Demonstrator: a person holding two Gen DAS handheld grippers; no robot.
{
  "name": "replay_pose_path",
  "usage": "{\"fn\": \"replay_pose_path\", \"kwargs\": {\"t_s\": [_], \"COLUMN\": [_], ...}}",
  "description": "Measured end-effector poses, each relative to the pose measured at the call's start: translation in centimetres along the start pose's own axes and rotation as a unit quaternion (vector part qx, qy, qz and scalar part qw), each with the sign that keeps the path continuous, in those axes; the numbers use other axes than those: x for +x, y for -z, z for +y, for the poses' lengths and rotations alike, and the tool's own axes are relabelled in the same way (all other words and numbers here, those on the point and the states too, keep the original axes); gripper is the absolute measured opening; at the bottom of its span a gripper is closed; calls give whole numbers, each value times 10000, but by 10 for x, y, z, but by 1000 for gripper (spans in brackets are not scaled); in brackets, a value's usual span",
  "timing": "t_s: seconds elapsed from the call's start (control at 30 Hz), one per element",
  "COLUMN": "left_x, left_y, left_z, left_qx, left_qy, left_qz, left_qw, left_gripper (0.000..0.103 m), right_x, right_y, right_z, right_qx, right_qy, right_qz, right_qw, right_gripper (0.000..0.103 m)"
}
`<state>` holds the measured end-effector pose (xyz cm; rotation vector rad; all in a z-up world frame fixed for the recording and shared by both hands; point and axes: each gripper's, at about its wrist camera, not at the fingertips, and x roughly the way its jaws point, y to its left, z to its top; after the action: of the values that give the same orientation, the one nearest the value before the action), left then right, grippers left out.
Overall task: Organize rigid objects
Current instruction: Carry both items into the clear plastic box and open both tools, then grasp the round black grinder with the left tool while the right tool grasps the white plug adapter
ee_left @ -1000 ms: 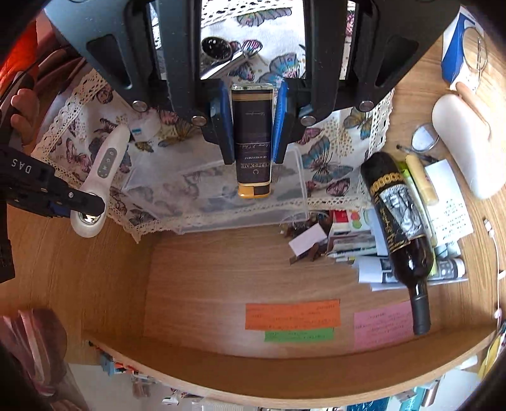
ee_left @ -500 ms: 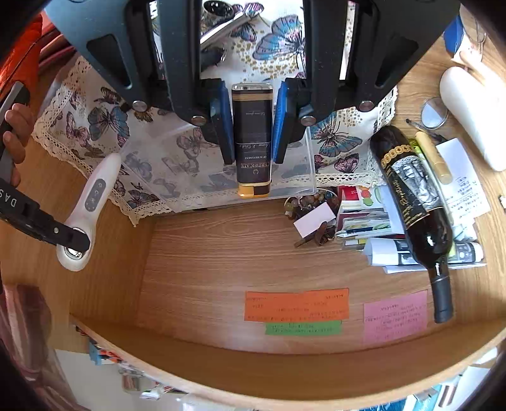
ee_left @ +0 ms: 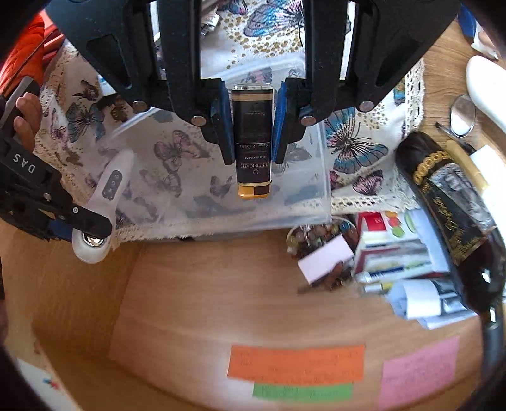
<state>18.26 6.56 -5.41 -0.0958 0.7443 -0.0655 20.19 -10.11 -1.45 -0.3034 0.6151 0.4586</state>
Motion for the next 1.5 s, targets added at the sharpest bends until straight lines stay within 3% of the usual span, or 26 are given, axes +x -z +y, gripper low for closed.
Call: {"fn": "replay_pose_path", "kwargs": {"t_s": [0.3, 0.6, 0.77, 0.97, 1.13, 1.33, 1.5], "left_x": [30, 18, 3, -17, -38, -52, -57], "left_y": [4, 4, 5, 6, 12, 29, 53], "left_z": [-2, 2, 4, 1, -4, -10, -15], "left_qx": [119, 67, 73, 179, 291, 321, 344], "left_qy": [-5, 41, 35, -24, -58, -69, -185], "left_qz": [307, 138, -21, -229, -436, -402, -240], "left_qw": [9995, 9999, 10000, 9996, 9986, 9986, 9990], "left_gripper": [23, 23, 33, 45, 67, 84, 87], "right_x": [37, 67, 70, 41, 3, -34, -49], "right_y": [-8, -5, -2, -3, 2, 20, 42], "right_z": [32, 49, 51, 43, 30, 16, 11], "right_qx": [-472, -511, -418, -242, -30, 180, 339], "right_qy": [-262, -612, -671, -649, -573, -395, -300], "right_qz": [378, 827, 971, 690, 310, 24, 5], "right_qw": [9978, 9934, 9921, 9952, 9979, 9991, 9990], "right_gripper": [34, 35, 36, 37, 50, 69, 80]}}
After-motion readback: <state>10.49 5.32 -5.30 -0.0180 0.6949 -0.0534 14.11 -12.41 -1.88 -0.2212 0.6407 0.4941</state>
